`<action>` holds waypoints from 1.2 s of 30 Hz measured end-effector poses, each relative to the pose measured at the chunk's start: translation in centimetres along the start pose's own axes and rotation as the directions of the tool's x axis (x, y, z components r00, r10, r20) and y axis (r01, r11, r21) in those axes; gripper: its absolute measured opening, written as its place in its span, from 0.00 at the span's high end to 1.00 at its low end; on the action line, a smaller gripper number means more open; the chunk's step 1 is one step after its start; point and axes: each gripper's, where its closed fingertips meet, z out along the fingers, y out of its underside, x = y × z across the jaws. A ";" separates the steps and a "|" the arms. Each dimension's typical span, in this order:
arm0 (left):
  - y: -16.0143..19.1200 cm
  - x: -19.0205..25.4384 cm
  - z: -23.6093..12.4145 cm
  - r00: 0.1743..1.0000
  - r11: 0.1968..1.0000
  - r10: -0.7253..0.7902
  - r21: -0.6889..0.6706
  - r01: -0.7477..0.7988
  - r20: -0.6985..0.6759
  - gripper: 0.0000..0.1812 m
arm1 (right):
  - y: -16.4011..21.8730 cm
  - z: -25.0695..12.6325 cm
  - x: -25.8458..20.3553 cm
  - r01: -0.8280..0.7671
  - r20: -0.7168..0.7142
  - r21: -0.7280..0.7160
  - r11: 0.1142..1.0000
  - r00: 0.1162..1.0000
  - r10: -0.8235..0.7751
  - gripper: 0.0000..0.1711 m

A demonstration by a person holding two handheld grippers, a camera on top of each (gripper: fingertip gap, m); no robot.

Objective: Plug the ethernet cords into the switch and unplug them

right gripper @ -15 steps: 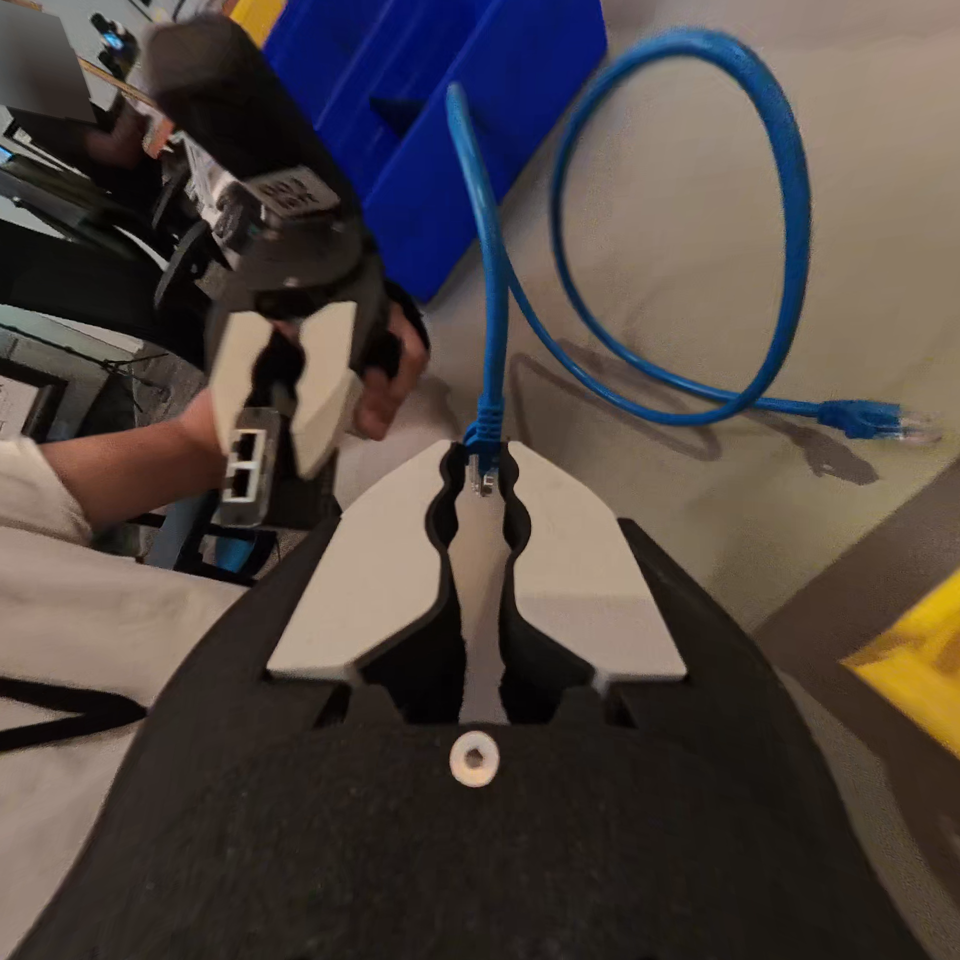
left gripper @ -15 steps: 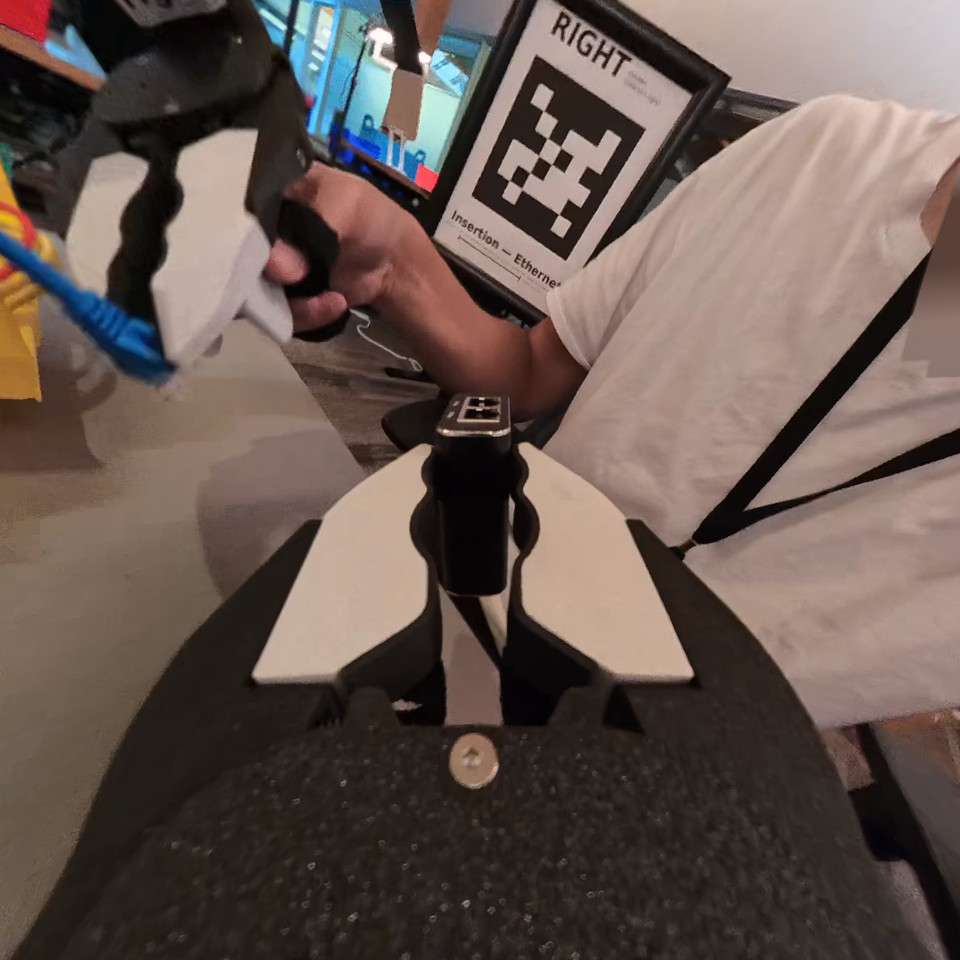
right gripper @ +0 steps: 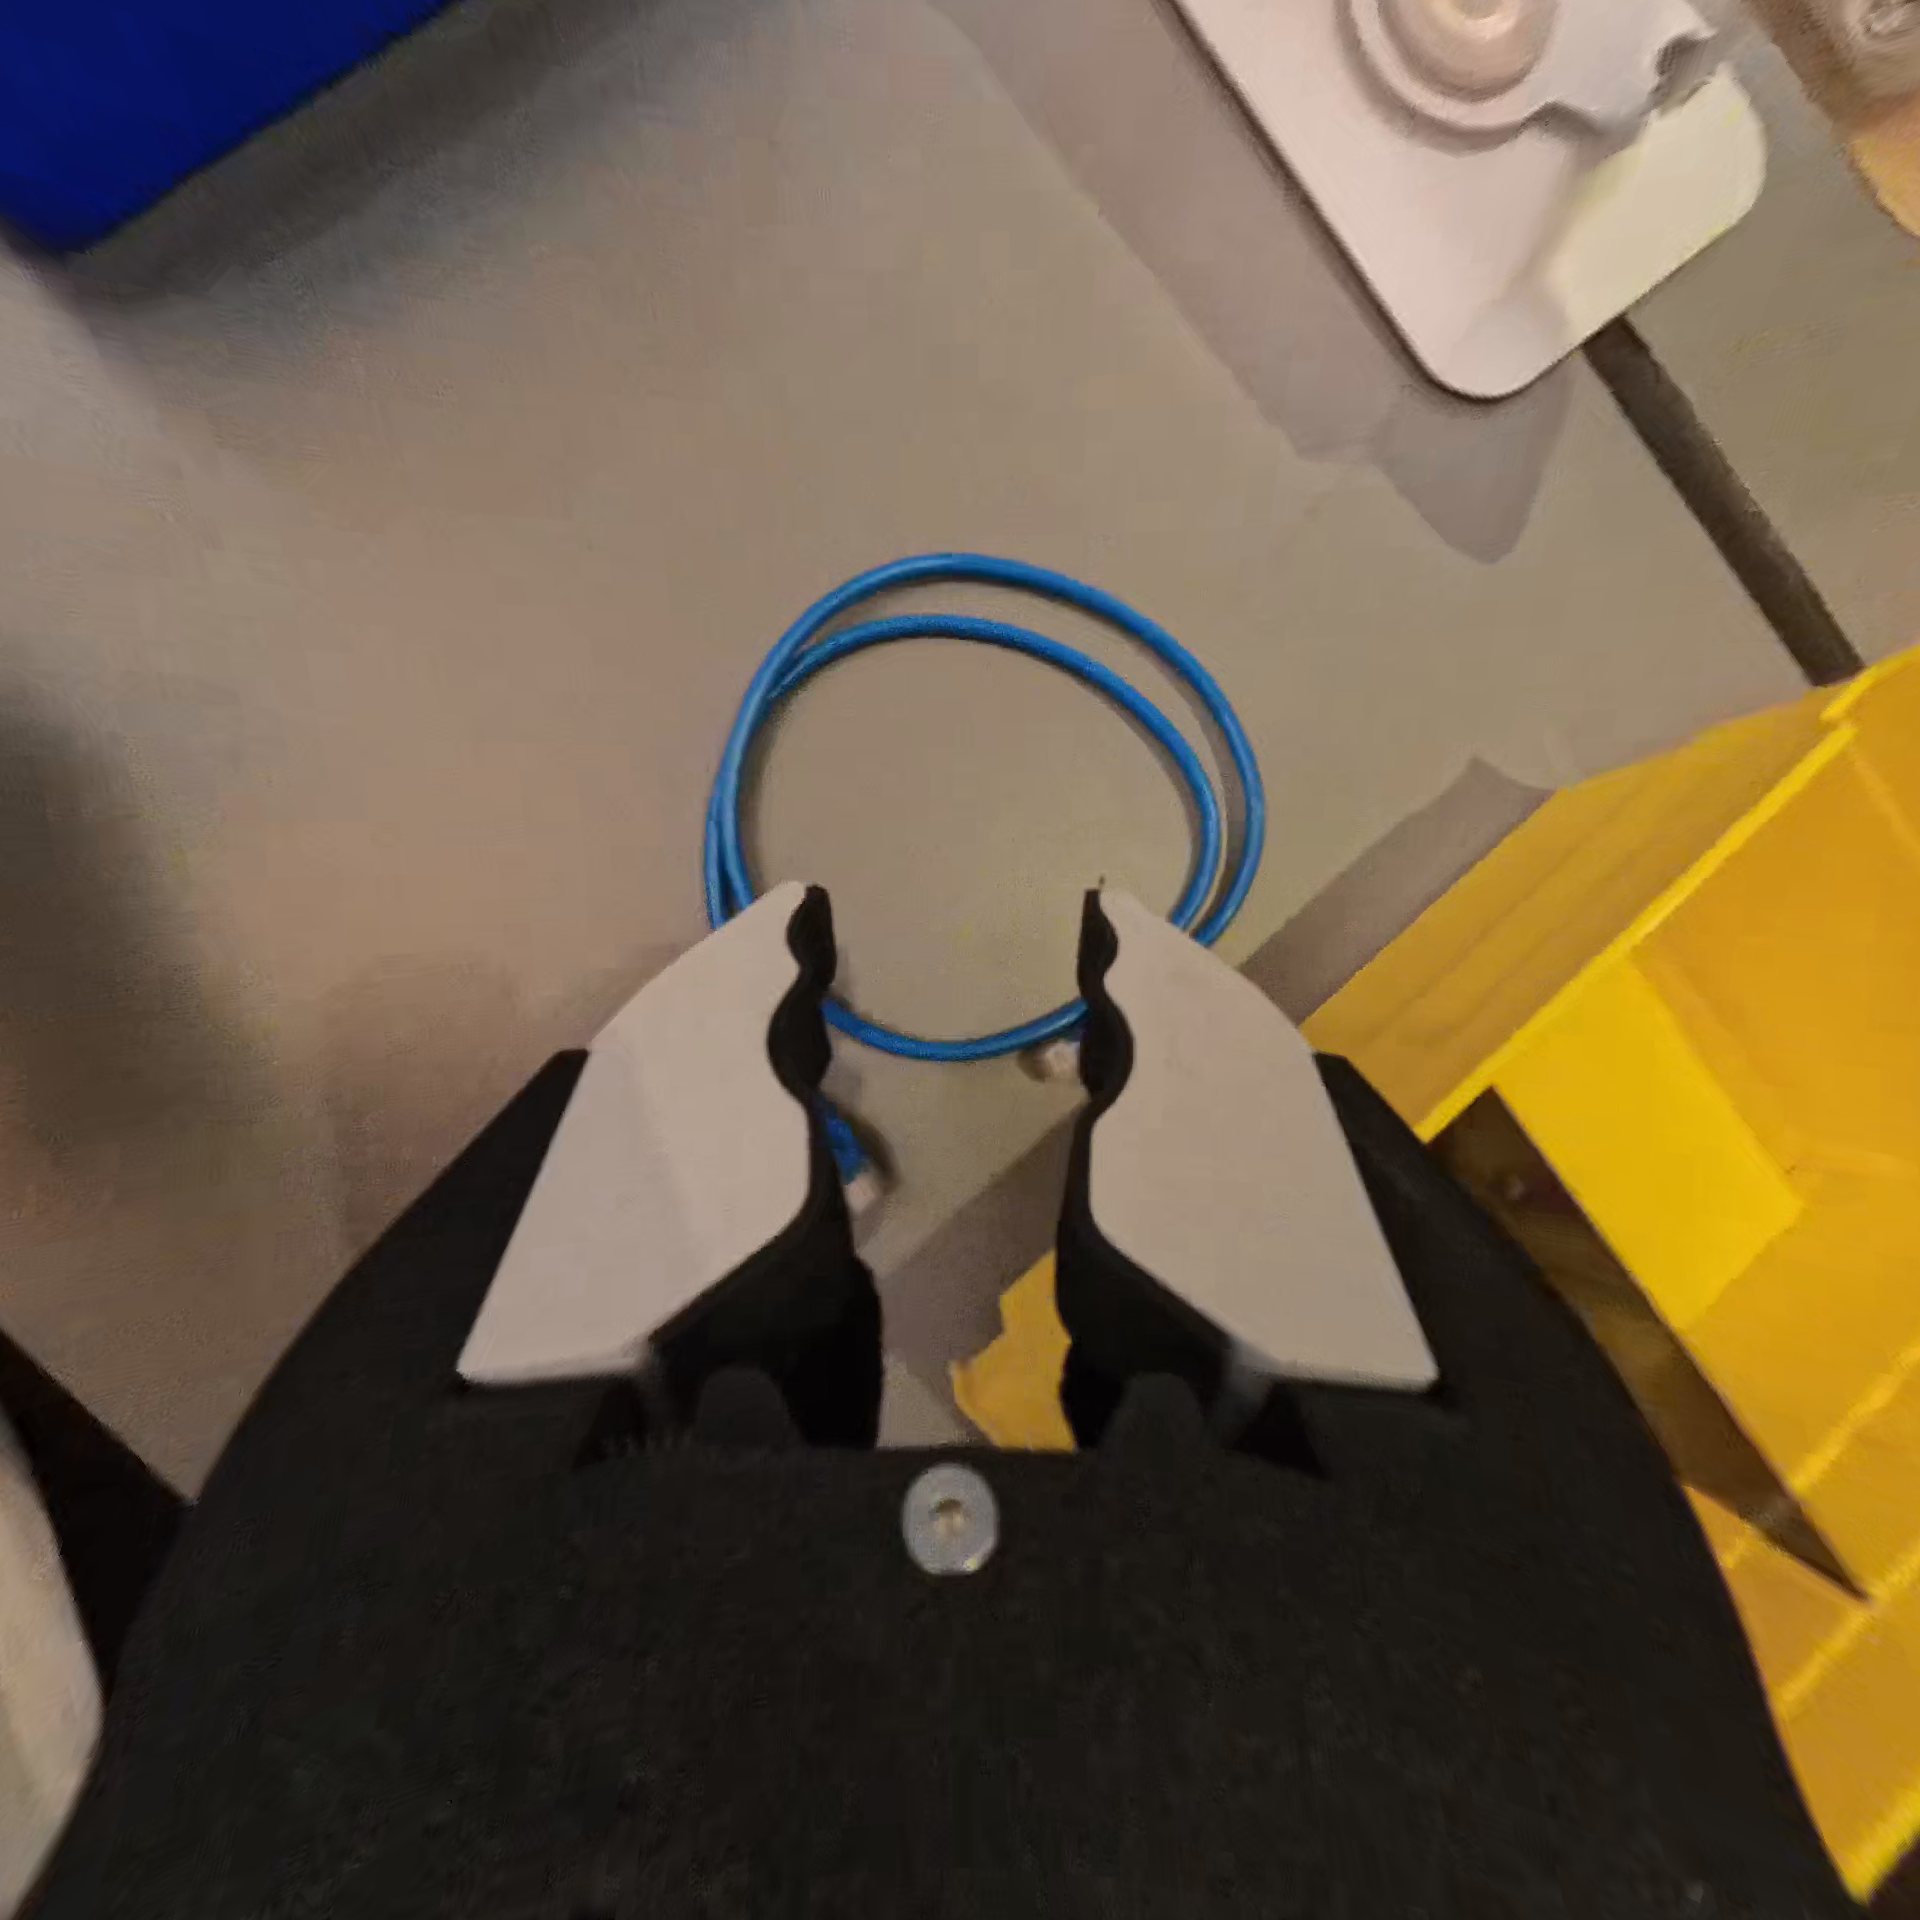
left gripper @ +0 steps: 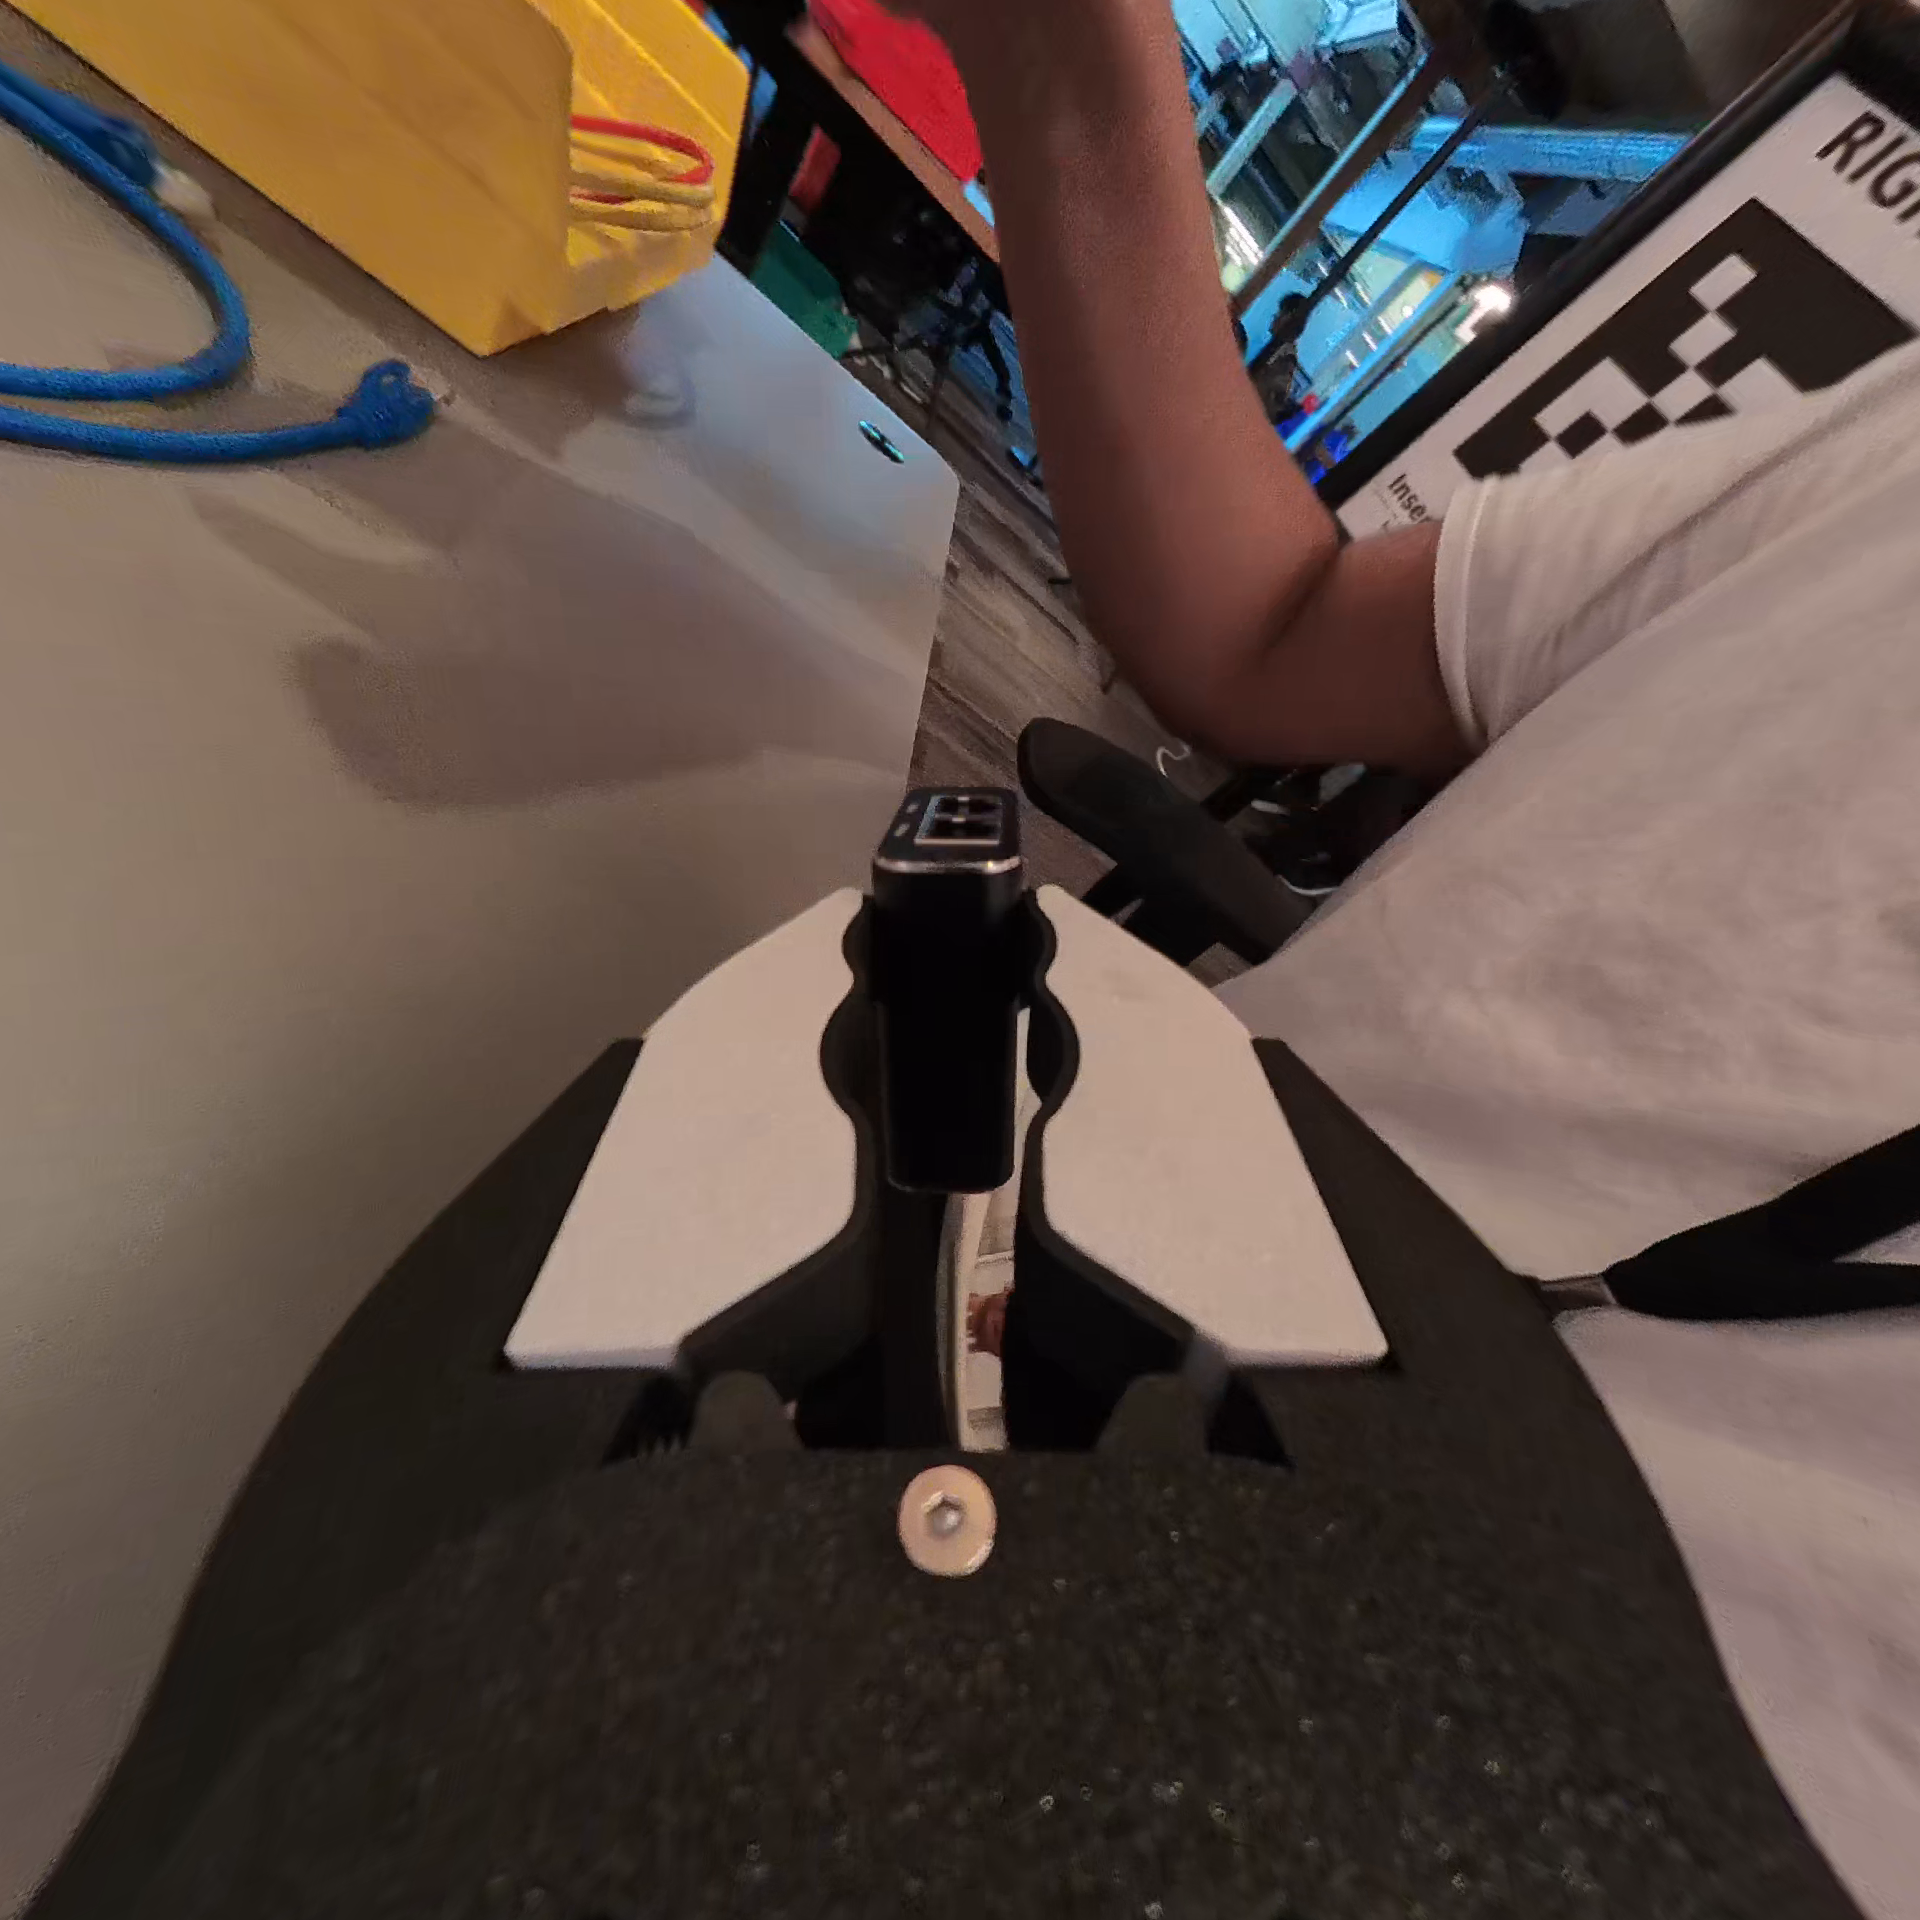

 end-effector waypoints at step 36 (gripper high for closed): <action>1.4 3.6 0.4 0.979 0.983 0.182 0.049 -0.178 -0.096 0.86 | -5.0 -14.0 12.0 0.473 -0.362 -0.068 0.878 0.809 -0.464 0.93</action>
